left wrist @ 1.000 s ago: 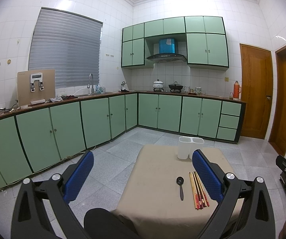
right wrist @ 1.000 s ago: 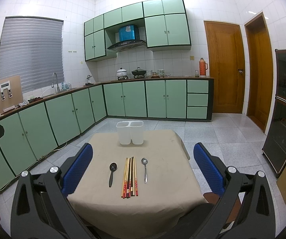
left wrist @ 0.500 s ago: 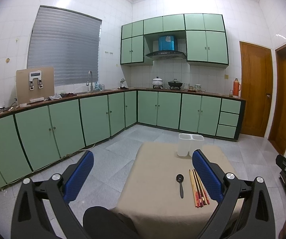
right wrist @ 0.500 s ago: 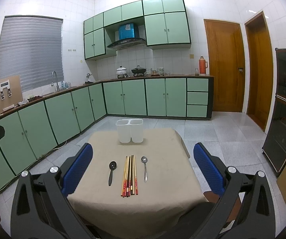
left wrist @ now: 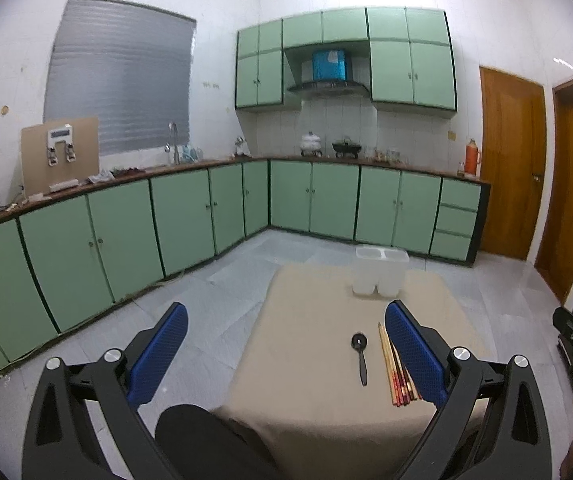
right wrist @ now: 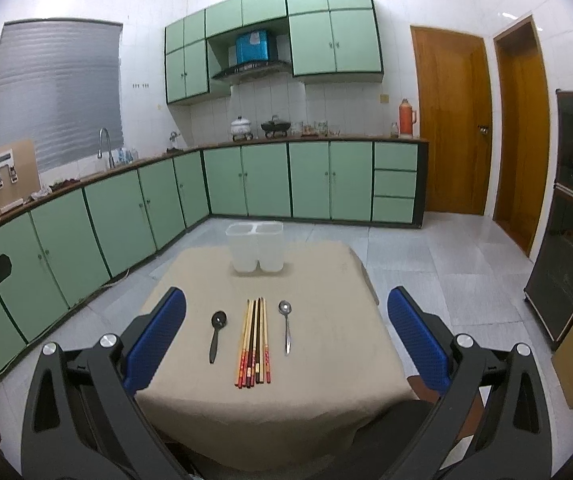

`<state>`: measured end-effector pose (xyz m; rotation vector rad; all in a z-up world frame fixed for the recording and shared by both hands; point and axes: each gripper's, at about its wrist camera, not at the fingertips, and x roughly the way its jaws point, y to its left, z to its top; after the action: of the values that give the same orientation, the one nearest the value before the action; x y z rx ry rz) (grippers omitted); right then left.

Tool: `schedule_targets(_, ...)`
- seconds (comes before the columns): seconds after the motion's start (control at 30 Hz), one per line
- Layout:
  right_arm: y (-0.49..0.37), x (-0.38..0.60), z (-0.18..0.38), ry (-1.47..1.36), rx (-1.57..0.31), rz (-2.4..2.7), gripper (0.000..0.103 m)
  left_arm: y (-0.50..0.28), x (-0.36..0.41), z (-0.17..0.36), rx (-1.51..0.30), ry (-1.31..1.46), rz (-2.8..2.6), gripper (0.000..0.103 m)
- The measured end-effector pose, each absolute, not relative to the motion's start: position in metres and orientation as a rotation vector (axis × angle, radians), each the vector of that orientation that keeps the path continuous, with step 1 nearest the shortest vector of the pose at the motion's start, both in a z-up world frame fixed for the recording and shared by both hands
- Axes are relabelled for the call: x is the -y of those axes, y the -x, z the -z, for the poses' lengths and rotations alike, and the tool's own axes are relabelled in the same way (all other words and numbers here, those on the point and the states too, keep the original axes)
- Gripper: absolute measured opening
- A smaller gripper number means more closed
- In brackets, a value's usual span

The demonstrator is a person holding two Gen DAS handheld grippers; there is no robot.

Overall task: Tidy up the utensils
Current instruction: 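Grasp the black spoon with the left tool while the right tool grasps the silver spoon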

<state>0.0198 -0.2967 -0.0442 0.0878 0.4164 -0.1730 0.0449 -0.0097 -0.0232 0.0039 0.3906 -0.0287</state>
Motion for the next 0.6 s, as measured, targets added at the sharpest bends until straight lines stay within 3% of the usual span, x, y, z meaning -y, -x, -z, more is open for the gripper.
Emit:
schedule_targets(0.27,-0.091,0.322,0.115,-0.083,-0.596,0.148,0.097,-0.134,0.05,0.109,-0.648,-0.009,0.248,0.097)
schedule_targets(0.3,-0.101,0.323,0.126,-0.082,-0.623,0.137,0.092,-0.145,0.057,0.121,-0.686,-0.004,0.267,0.096)
schedule_targets(0.33,-0.114,0.325,0.139,-0.083,-0.657,0.116,0.073,-0.154,0.064,0.134,-0.716,0.004,0.29,0.096)
schedule_targets(0.4,-0.135,0.326,0.16,-0.089,-0.723,0.08,0.054,-0.175,0.076,0.16,-0.771,0.009,0.317,0.089)
schedule_targets(0.6,-0.187,0.331,0.216,-0.131,-0.83,0.031,0.047,-0.227,0.103,0.22,-0.882,0.008,0.336,0.068)
